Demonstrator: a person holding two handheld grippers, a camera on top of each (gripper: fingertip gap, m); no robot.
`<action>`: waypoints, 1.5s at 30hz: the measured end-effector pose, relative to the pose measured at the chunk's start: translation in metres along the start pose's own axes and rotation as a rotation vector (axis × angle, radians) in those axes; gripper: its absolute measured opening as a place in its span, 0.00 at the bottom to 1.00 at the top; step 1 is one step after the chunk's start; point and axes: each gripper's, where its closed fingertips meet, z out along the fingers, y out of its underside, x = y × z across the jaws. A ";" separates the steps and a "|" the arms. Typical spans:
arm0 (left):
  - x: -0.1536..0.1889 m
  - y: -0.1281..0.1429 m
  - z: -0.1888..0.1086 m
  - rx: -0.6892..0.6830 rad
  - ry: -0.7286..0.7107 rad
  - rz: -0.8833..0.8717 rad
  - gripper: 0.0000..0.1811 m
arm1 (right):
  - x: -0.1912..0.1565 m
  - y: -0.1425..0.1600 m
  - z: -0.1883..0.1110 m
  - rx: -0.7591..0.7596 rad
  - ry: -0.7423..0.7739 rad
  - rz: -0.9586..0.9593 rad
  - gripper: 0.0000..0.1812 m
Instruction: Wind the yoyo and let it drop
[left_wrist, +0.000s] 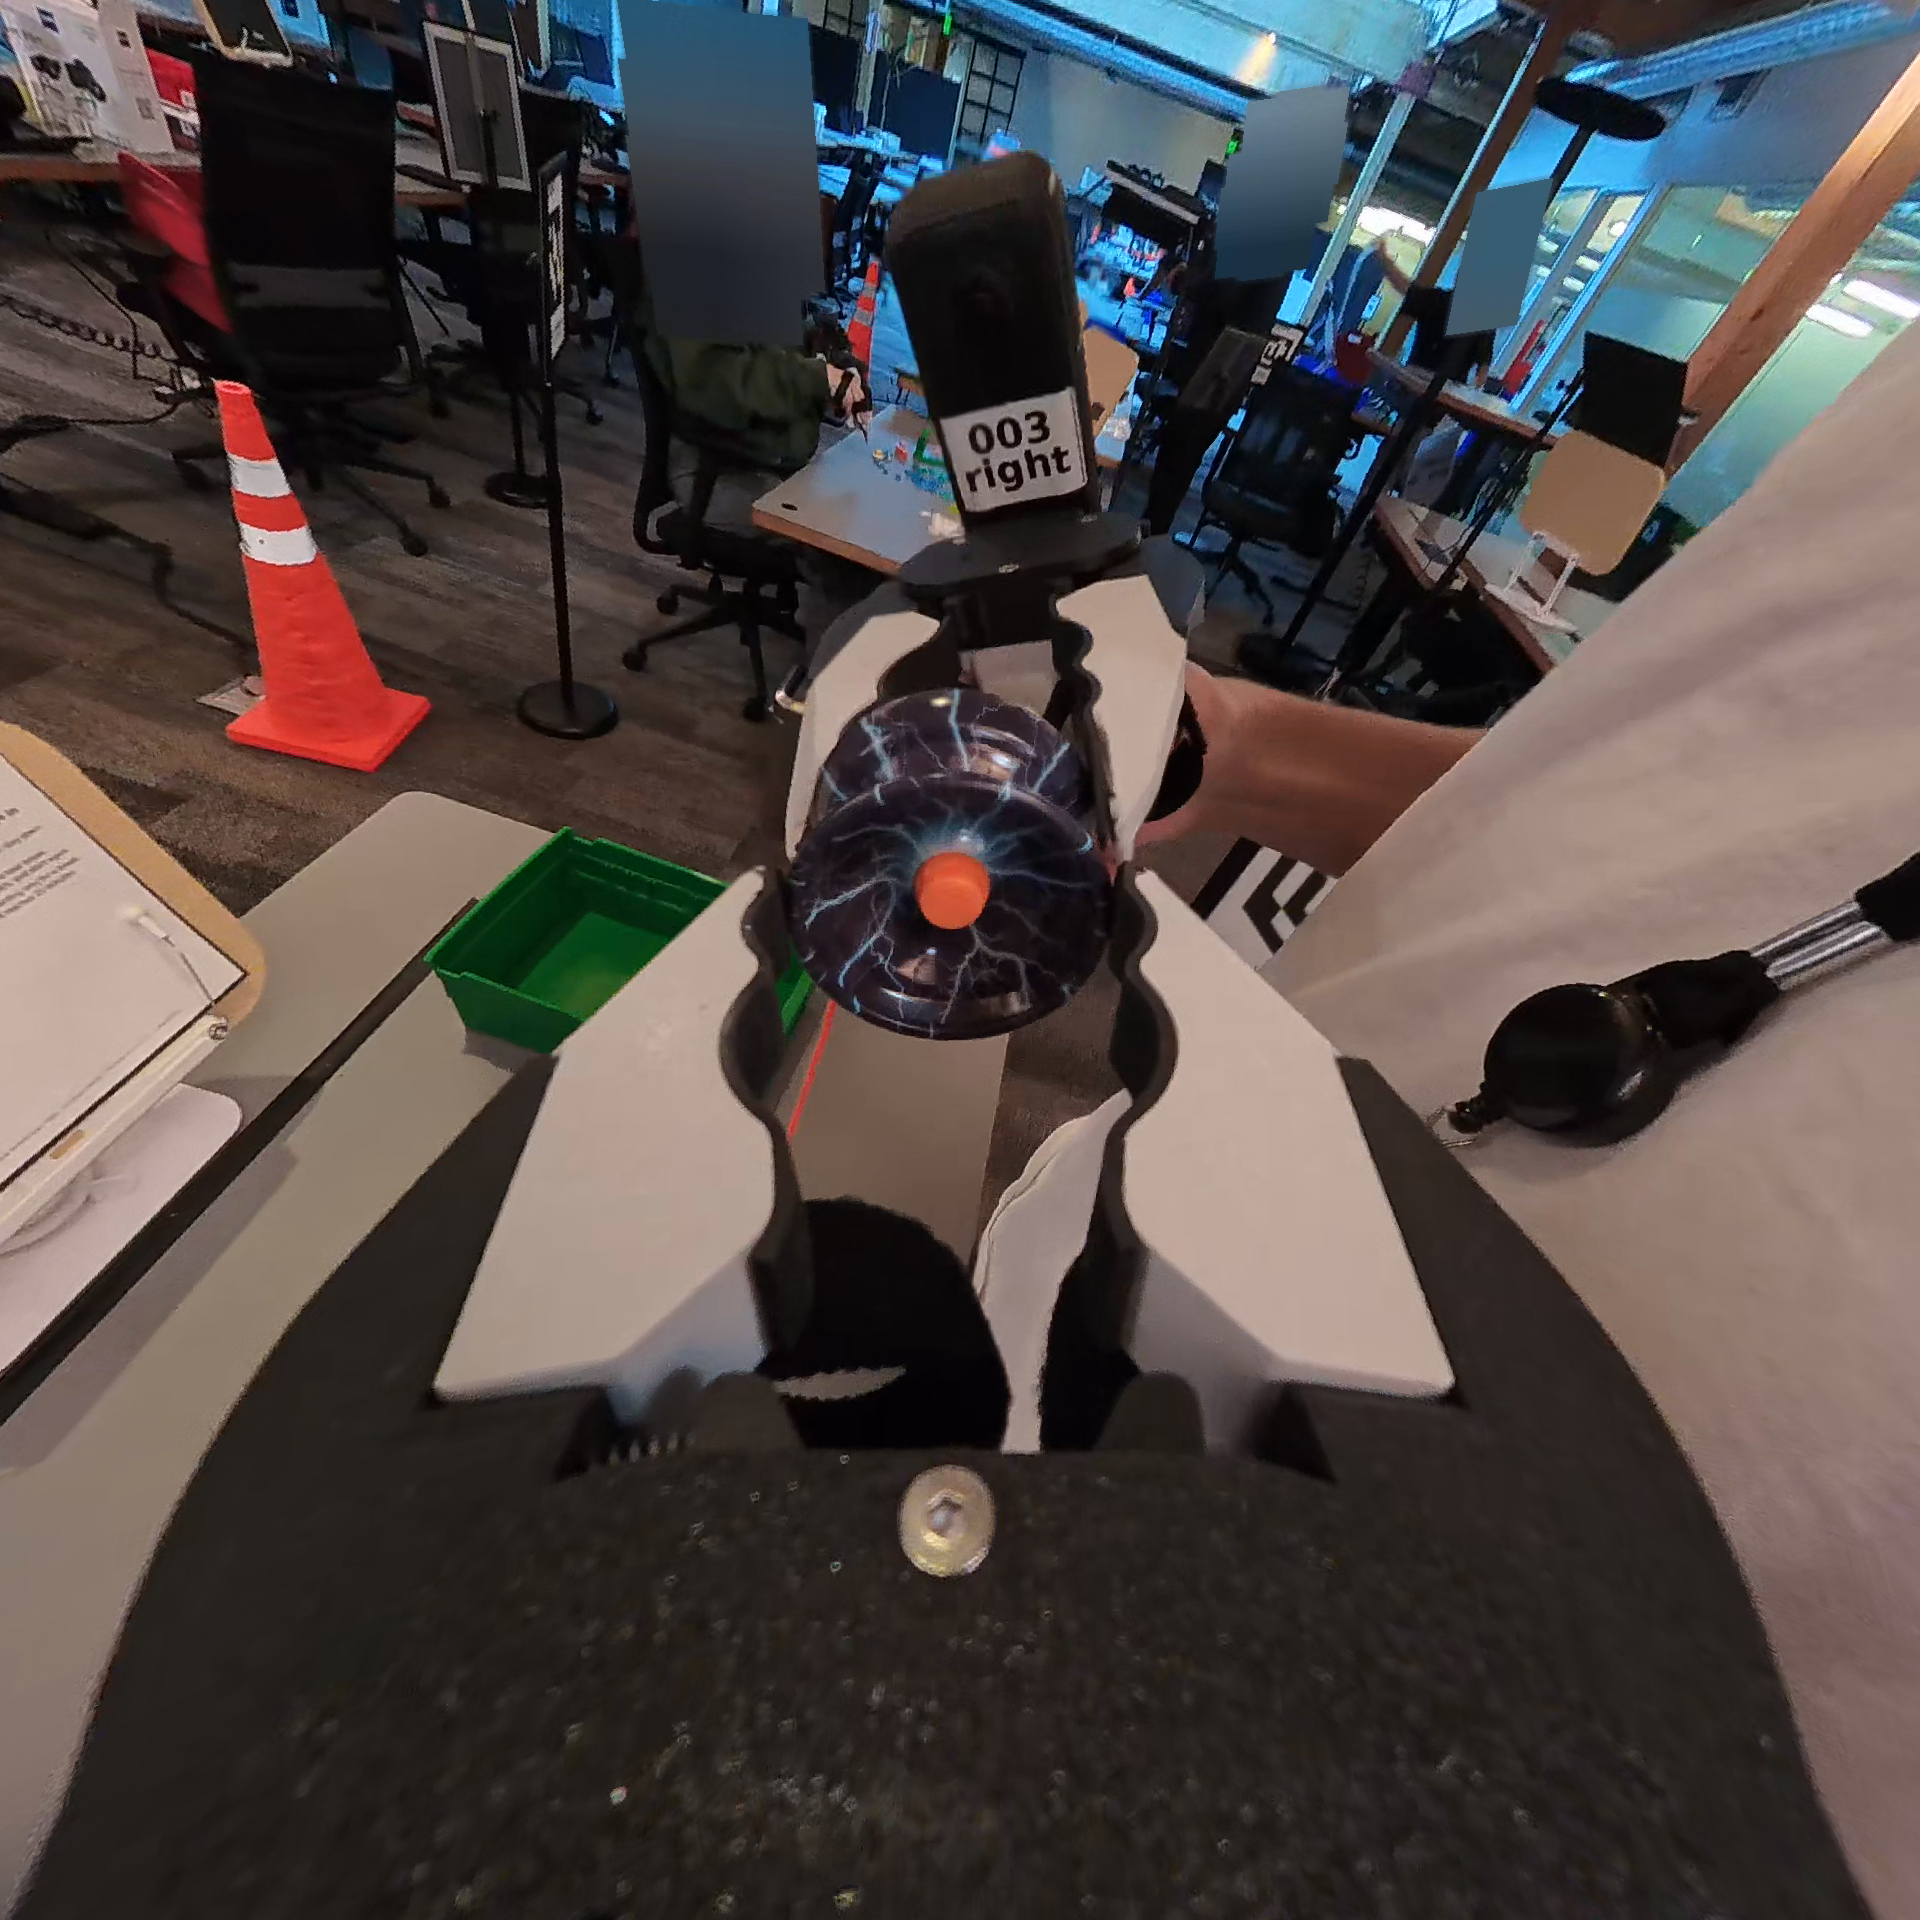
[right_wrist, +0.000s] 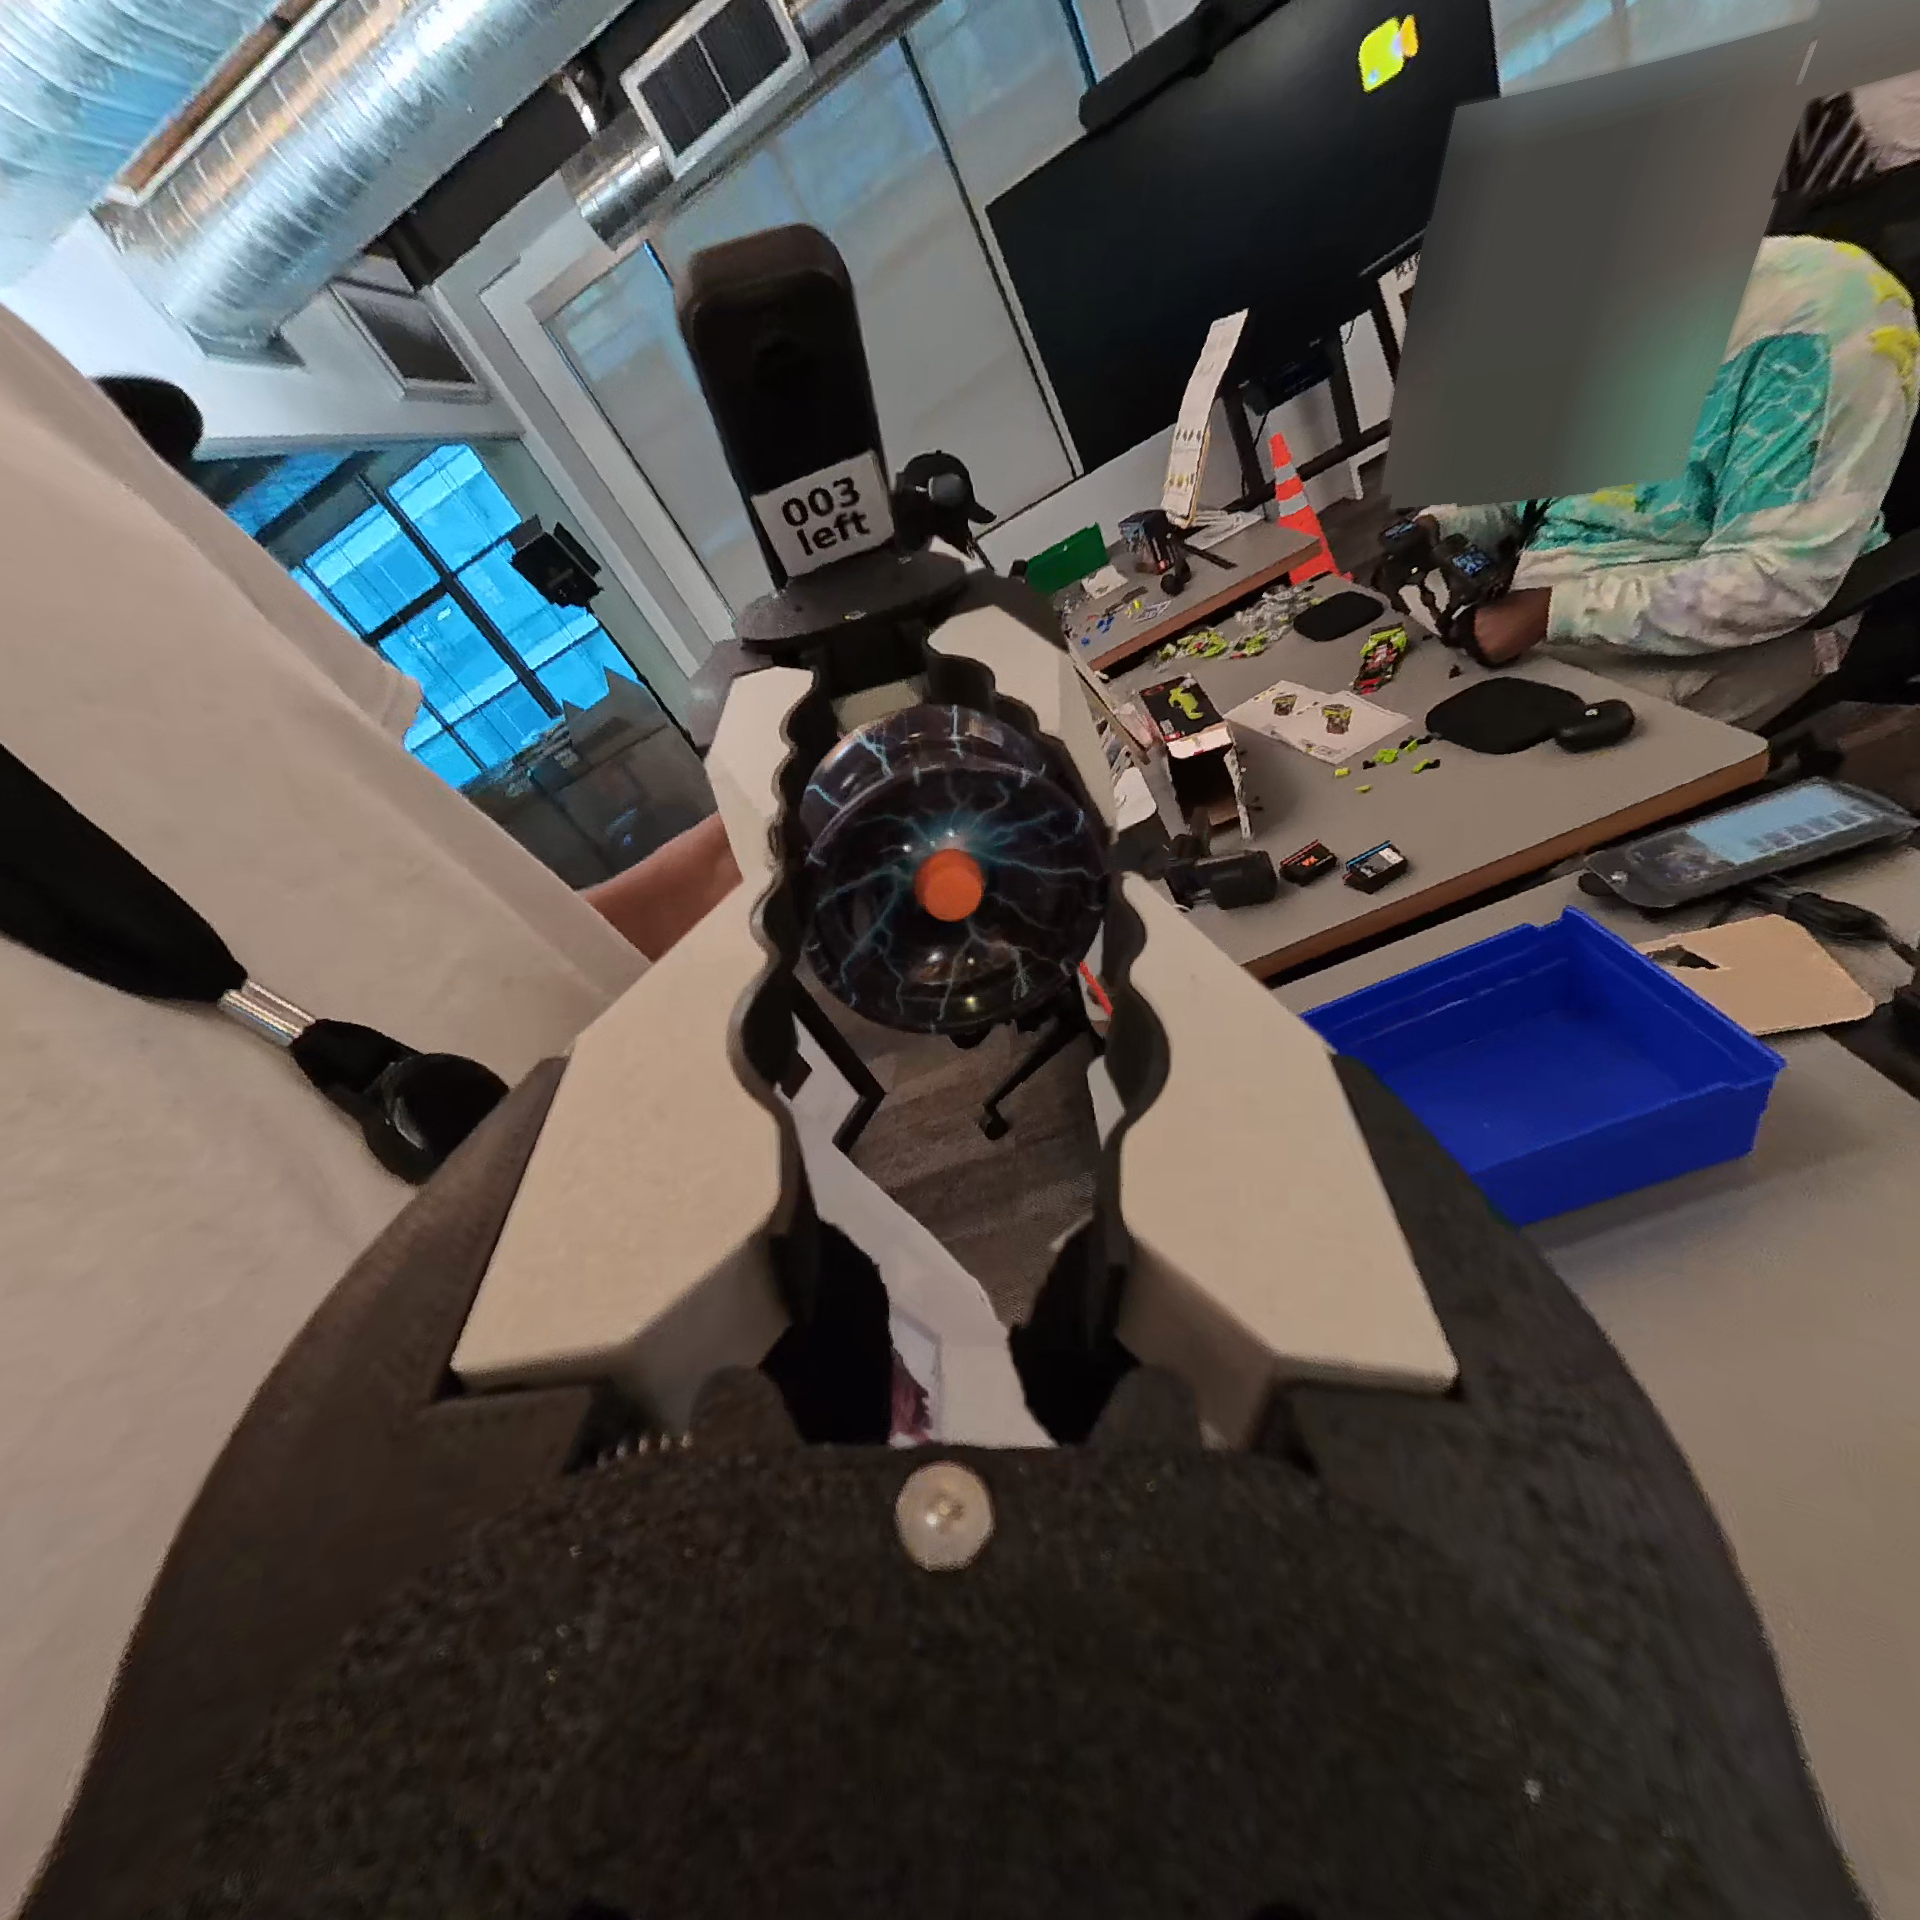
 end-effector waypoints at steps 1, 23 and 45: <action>0.001 0.000 0.000 0.013 0.007 -0.006 0.33 | -0.001 0.000 0.000 -0.007 -0.004 -0.026 0.31; -0.017 -0.026 -0.023 0.339 0.032 -0.206 0.33 | 0.012 -0.003 0.004 0.197 -0.099 -0.075 0.36; -0.018 0.053 0.005 0.019 -0.042 -0.194 0.35 | 0.005 -0.018 -0.017 0.245 -0.205 0.030 0.17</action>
